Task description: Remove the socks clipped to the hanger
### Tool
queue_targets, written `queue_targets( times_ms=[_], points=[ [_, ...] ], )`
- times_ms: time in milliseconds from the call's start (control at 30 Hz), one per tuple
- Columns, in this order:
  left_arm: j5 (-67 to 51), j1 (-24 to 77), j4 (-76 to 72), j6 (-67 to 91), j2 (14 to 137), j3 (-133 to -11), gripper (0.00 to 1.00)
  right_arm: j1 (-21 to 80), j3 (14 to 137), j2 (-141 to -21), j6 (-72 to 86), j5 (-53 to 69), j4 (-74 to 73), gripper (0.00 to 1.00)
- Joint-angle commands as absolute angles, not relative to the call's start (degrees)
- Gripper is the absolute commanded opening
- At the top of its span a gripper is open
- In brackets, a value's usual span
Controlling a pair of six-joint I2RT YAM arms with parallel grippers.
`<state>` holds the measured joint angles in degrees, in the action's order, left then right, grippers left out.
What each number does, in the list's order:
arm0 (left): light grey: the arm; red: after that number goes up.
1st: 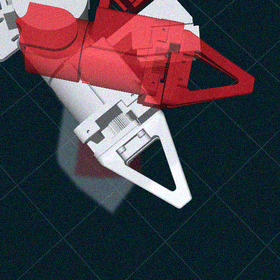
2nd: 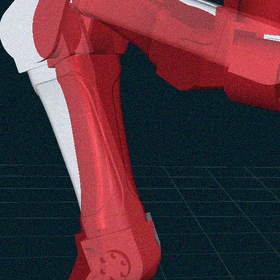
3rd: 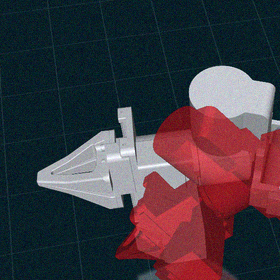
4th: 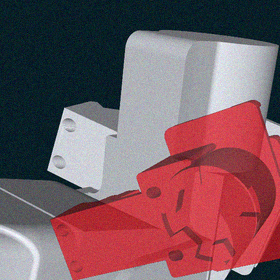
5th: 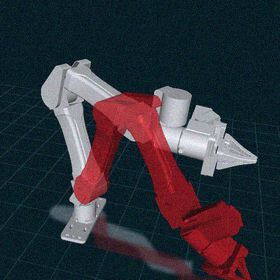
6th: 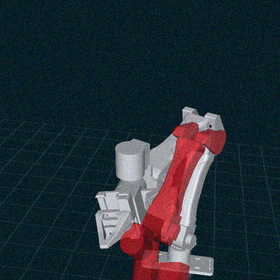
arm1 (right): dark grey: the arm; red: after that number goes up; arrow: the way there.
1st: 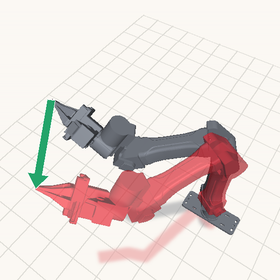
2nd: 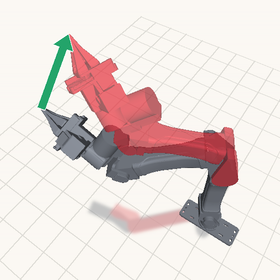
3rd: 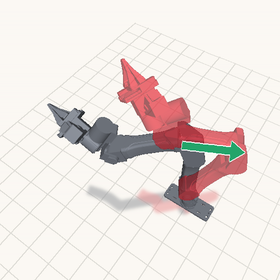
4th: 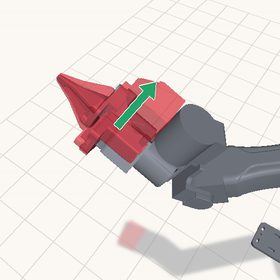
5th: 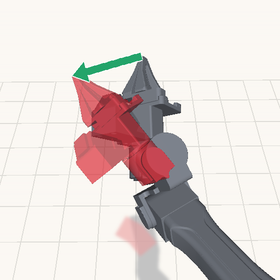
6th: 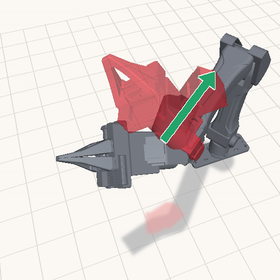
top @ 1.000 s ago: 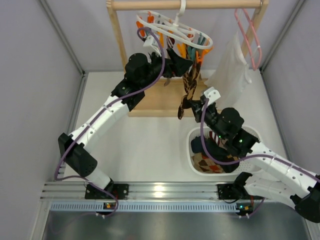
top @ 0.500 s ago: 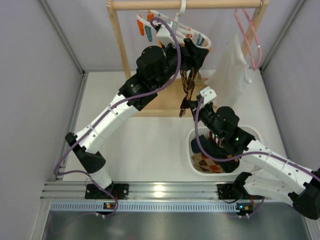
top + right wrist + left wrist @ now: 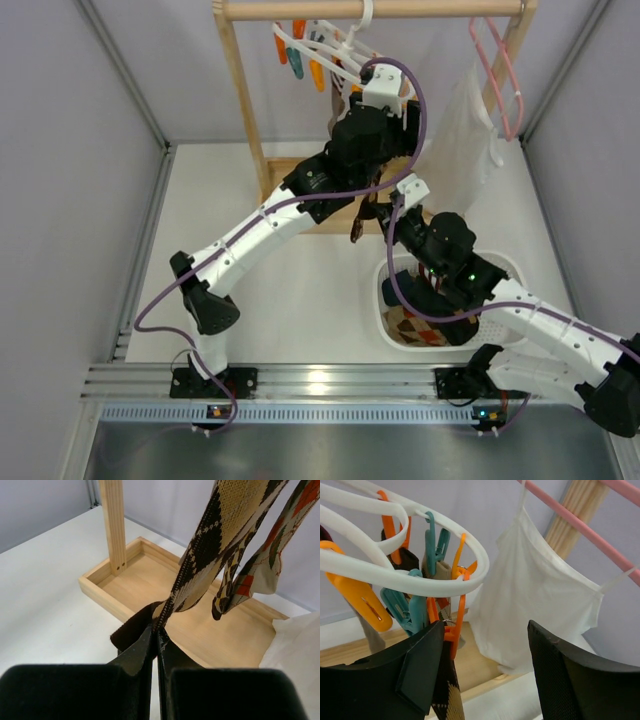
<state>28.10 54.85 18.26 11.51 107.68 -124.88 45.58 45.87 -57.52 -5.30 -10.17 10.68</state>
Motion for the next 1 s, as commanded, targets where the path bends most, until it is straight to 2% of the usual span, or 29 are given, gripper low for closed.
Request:
queue_targets(
  times_ms=[0, 500, 967],
  points=[
    [34.4, 55.4, 17.3, 7.1, 107.9, -128.8, 0.72, 45.1, 48.0, -58.1, -4.3, -8.3, 12.5, 0.0],
    [36.8, 59.0, 17.1, 1.1, 107.1, -131.4, 0.73, 45.3, 47.9, -58.6, -3.9, -8.8, 12.7, 0.0],
    [37.4, 57.4, 17.0, 1.1, 109.5, -132.1, 0.66, 45.3, 47.4, -57.3, -3.3, -7.9, 12.8, 0.0]
  ],
)
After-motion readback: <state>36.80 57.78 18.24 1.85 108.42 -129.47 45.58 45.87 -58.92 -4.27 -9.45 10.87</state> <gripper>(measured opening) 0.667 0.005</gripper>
